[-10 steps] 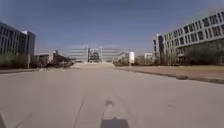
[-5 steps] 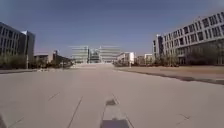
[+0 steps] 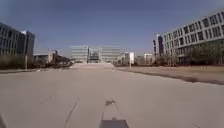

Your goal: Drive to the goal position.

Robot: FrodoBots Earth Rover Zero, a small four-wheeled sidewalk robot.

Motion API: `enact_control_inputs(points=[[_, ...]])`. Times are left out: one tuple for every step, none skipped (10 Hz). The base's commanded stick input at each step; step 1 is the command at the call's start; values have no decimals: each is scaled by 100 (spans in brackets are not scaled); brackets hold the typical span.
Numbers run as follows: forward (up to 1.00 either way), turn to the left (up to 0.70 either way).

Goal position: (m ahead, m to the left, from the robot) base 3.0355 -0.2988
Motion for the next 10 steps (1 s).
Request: enact_control_inputs(points=[[70,35],[70,35],[70,28],[70,6],[70,0],[70,0],[70,0],[70,0],[70,0],[70,0]])
